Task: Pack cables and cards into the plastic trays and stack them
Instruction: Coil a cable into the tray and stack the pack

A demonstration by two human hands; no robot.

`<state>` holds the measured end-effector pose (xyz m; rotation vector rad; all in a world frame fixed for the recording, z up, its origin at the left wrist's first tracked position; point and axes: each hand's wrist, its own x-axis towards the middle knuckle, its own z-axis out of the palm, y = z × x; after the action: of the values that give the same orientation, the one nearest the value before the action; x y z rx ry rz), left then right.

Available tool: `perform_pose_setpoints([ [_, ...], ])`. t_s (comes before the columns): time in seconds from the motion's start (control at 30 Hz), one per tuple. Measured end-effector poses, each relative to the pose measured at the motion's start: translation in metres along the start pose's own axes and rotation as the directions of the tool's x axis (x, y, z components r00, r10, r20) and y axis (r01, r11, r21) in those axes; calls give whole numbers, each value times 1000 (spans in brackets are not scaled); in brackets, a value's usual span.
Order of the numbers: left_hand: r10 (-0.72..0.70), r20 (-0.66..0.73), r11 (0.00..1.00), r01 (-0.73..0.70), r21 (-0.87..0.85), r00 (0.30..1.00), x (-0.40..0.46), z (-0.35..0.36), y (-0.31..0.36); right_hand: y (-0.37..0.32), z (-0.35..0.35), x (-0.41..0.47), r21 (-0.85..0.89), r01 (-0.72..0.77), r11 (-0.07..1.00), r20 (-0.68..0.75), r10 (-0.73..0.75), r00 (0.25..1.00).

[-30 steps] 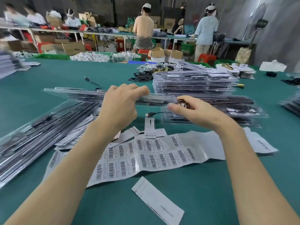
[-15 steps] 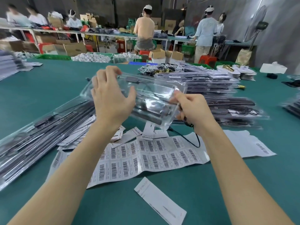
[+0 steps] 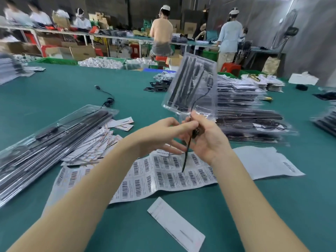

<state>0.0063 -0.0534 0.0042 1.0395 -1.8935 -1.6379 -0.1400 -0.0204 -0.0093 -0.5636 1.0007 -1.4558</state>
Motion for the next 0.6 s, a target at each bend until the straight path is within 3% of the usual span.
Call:
perform_pose_setpoints([
  [0.17, -127, 133, 987, 139, -79, 983, -10, -13, 4, 29, 22, -4, 51, -61, 997, -235, 72, 969],
  [0.27, -132, 106, 988, 122, 96, 986, -12, -20, 6, 40, 35, -11, 158, -17, 987, -331, 69, 941],
  [0.37, -133, 112, 969, 105, 223, 985, -15, -33, 7, 52, 50, -20, 245, 71, 967, -371, 25, 928],
  [0.5, -155, 103, 957, 124, 261, 983, -21, -53, 2, 70, 69, -30, 290, 64, 955, -443, 75, 894],
  [0.6, -178, 53, 956, 160, 245, 983, -21, -62, -3, 73, 80, -32, 303, 106, 947, -382, 19, 924],
])
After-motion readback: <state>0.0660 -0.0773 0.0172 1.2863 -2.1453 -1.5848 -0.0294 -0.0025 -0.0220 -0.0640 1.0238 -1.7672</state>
